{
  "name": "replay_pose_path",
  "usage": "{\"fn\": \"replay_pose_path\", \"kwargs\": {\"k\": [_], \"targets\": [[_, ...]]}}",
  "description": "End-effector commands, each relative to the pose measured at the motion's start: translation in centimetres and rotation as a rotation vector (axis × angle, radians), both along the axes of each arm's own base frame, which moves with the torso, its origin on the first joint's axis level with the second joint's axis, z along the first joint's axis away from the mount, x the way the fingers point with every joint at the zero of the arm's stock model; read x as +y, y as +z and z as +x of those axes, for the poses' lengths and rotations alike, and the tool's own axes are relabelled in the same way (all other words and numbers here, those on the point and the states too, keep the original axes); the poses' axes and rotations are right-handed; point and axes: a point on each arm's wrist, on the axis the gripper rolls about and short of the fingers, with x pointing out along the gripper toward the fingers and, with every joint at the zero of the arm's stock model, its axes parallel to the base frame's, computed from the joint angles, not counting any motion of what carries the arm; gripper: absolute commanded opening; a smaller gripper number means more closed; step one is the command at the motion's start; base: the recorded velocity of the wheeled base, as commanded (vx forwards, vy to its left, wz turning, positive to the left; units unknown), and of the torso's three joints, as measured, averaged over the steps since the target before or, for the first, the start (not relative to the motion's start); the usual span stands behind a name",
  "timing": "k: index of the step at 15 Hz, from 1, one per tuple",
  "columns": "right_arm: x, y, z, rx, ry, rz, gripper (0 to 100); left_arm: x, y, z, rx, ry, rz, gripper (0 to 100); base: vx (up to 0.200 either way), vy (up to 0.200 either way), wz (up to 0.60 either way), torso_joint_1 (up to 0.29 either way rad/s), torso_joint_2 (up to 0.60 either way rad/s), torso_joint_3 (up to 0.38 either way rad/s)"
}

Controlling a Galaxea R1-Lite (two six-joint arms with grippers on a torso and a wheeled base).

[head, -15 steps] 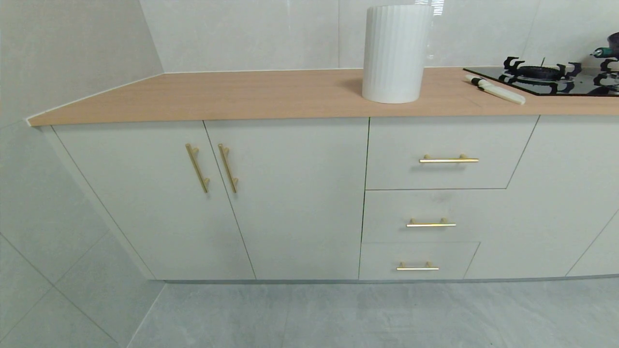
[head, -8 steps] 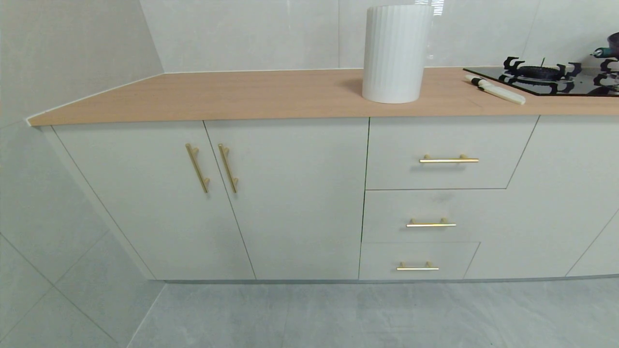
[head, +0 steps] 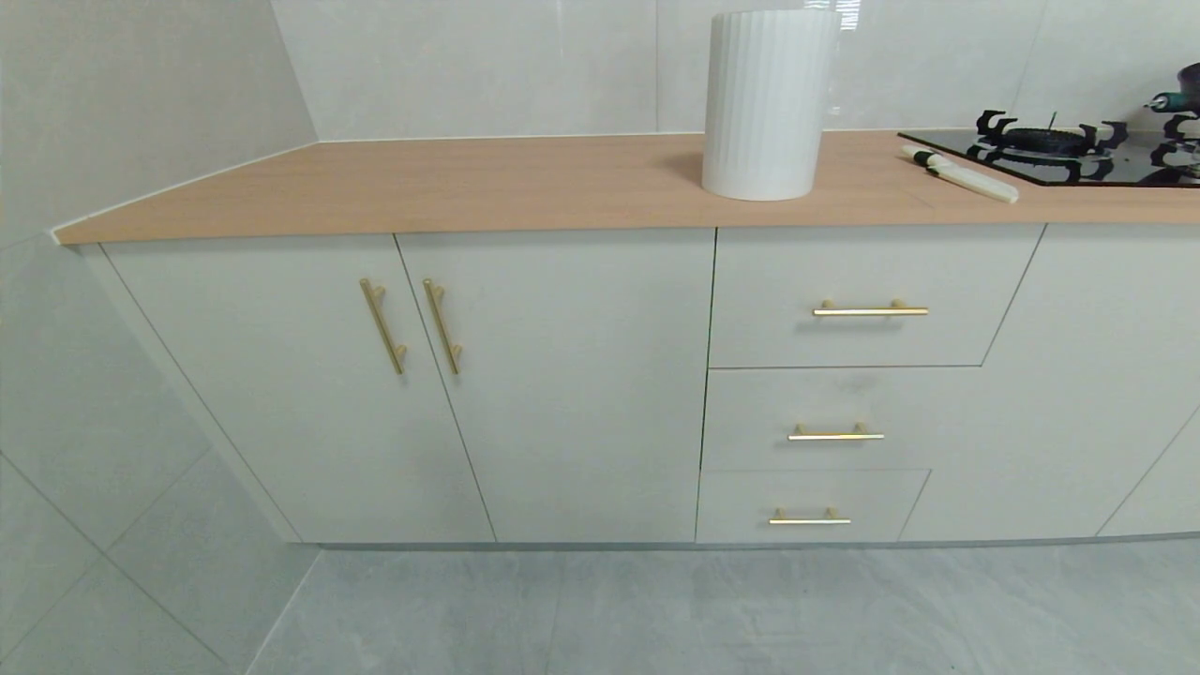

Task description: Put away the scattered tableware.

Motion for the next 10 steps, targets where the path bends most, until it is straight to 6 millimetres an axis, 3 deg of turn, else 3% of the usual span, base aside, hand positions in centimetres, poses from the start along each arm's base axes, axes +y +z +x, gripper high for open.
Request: {"fn": "replay_pose_path", "kwargs": {"k": [1, 7, 10], "targets": [[0.00, -0.01, 0.02, 0.005, 0.000, 0.000, 100, 0.00, 0.00, 0.00, 0.000, 0.001, 0.001, 100, 0.000, 0.000, 0.00, 0.000, 0.00, 0.000], [0.00, -0.01, 0.02, 0.005, 0.000, 0.000, 100, 0.00, 0.00, 0.00, 0.000, 0.001, -0.001, 100, 0.000, 0.000, 0.00, 0.000, 0.00, 0.000], [0.00, -0.01, 0.02, 0.005, 0.000, 0.002, 100, 0.00, 0.00, 0.00, 0.000, 0.001, 0.001, 100, 0.200, 0.000, 0.00, -0.004, 0.00, 0.002]]}}
